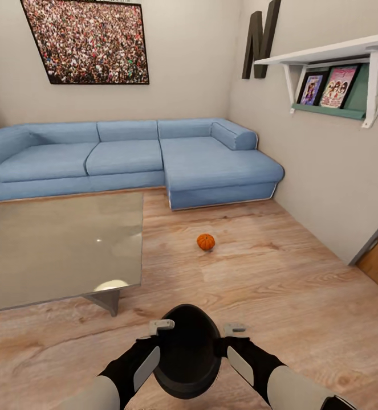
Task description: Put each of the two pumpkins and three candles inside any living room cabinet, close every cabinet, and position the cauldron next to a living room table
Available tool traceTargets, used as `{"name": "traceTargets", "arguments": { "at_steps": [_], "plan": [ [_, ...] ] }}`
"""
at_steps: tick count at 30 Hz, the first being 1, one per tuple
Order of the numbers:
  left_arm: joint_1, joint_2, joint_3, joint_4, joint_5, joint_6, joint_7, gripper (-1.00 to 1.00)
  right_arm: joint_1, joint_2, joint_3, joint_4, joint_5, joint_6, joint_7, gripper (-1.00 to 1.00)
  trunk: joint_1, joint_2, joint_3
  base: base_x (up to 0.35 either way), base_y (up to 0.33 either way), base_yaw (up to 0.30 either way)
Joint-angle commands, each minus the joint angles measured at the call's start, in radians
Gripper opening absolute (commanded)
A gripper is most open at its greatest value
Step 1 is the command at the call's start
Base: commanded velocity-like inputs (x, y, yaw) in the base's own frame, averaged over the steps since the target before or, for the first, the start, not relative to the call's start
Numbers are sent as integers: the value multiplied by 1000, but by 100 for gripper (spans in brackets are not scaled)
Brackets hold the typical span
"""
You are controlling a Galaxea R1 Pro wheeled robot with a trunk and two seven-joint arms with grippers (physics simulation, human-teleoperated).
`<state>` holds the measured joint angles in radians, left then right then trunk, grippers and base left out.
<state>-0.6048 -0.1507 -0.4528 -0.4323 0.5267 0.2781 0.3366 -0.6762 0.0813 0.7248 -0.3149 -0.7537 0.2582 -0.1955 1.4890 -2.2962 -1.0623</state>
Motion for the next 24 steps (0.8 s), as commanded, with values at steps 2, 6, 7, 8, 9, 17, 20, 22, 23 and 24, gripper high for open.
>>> {"name": "traceTargets", "arguments": {
  "at_steps": [2, 6, 7, 8, 9, 17, 20, 22, 23, 24],
  "plan": [
    [-2, -7, -10, 1, 38, 1, 10, -100, 0, 0, 27, -18, 8, -19, -4, -100, 0, 0, -1, 0, 59, 226],
    [-1, -7, -10, 1, 38, 1, 10, -100, 0, 0, 27, -18, 15, -19, -5, -100, 0, 0, -1, 0, 20, 57],
    [-1, -7, -10, 1, 38, 1, 10, -100, 0, 0, 27, -18, 15, -20, -5, -100, 0, 0, -1, 0, 68, 10],
    [-1, -7, -10, 1, 38, 1, 10, -100, 0, 0, 27, -18, 16, -20, -5, -100, 0, 0, -1, 0, 92, 6],
    [-1, -7, -10, 1, 38, 1, 10, -100, 0, 0, 27, -18, 16, -20, -5, -100, 0, 0, -1, 0, 124, 3],
    [-1, -6, -10, 0, 38, 1, 10, -100, 0, 0, 27, -18, 16, -19, -5, -100, 0, 0, -1, 0, 118, 0],
    [-2, -6, -10, 0, 38, 2, 10, -100, 0, 0, 27, -18, 17, -19, -4, -100, 0, 0, -1, -51, 65, 0],
    [-1, -5, -10, 0, 39, 1, 10, -100, 0, 0, 27, -18, 17, -19, -4, -100, 0, 0, -1, -153, 192, 0],
    [-1, -5, -10, 0, 40, 2, 10, -100, 0, 0, 27, -18, 17, -19, -4, -100, 0, 0, -1, -179, 219, 0],
    [-1, -4, -10, 0, 40, 2, 10, -100, 0, 0, 27, -18, 17, -19, -4, -100, 0, 0, -1, -193, 230, 0]
  ]
}}
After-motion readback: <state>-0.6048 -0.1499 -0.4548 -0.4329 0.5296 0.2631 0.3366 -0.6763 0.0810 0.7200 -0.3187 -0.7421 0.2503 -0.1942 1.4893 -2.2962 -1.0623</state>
